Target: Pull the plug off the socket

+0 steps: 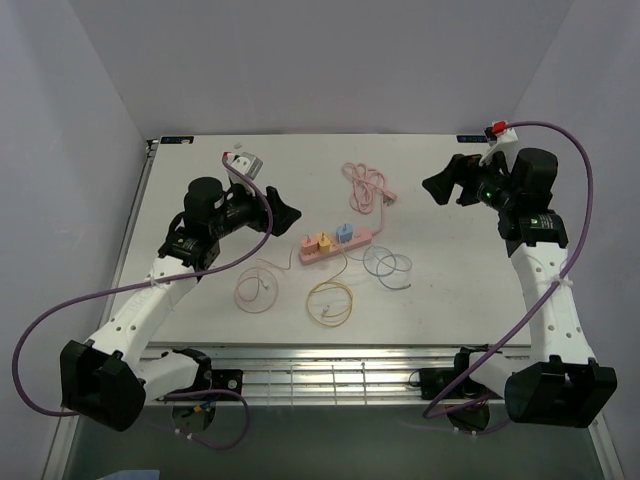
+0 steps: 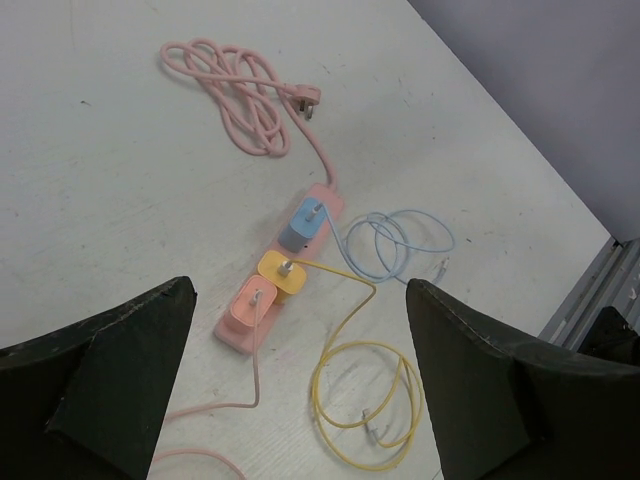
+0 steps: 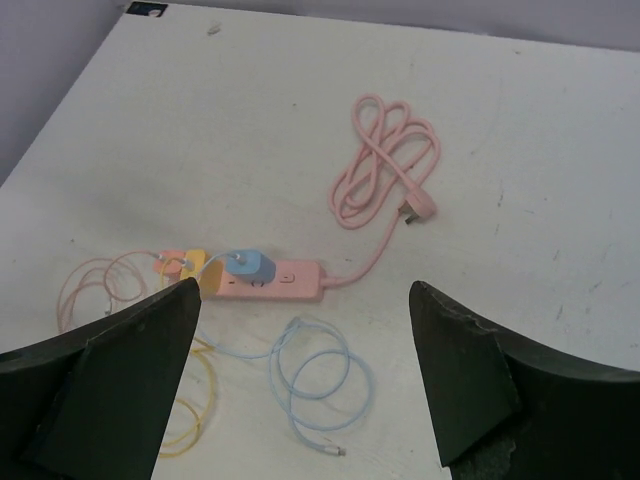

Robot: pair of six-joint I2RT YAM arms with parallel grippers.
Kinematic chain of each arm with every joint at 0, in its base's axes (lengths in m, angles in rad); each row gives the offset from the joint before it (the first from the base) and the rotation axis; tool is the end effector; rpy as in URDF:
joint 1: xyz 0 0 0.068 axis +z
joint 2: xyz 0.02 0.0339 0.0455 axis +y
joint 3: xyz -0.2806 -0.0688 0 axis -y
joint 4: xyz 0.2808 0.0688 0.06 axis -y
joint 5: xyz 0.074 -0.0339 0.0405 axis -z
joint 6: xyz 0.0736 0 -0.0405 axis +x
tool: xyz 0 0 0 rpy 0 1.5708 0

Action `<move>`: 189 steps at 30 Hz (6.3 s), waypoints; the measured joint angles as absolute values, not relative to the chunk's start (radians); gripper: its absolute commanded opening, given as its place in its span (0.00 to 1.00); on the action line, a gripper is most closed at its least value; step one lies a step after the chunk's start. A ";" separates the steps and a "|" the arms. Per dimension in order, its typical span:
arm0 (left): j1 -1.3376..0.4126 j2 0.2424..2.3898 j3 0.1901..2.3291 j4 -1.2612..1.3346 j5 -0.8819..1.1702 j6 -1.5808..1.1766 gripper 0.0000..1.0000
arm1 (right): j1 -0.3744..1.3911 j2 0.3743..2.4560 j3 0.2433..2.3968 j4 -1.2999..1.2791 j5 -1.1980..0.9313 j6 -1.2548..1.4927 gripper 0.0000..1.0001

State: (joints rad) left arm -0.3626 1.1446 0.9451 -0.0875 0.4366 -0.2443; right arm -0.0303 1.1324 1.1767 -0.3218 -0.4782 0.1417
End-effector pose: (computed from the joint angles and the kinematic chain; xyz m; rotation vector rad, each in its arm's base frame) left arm 0.2938 -0.1448 0.3323 0.4237 1.8644 -0.8206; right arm 0.3137 0.0244 0.4018 -0.1771 1.8391 0.5186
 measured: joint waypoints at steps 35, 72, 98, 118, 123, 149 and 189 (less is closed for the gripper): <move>-0.383 1.165 0.873 -0.136 0.544 -0.094 0.98 | 0.387 1.969 1.652 -0.820 -0.647 -1.295 0.90; -0.403 1.510 0.927 -0.075 0.659 0.144 0.98 | 0.424 2.139 1.613 -0.752 -0.537 -1.295 0.70; -0.403 1.751 1.106 -0.180 0.714 0.389 0.92 | 0.428 2.141 1.613 -0.768 -0.537 -1.373 0.21; -0.422 1.810 1.126 -0.210 0.660 0.448 0.72 | 0.435 2.140 1.613 -0.769 -0.518 -1.372 0.19; -0.436 1.818 1.127 -0.217 0.635 0.461 0.58 | 0.435 2.140 1.613 -0.769 -0.516 -1.373 0.16; -0.456 1.827 1.158 -0.243 0.605 0.503 0.00 | 0.467 2.102 1.562 -0.723 -0.405 -1.360 0.08; -0.444 1.809 1.114 -0.193 0.627 0.496 0.00 | 0.480 2.095 1.556 -0.731 -0.367 -1.334 0.08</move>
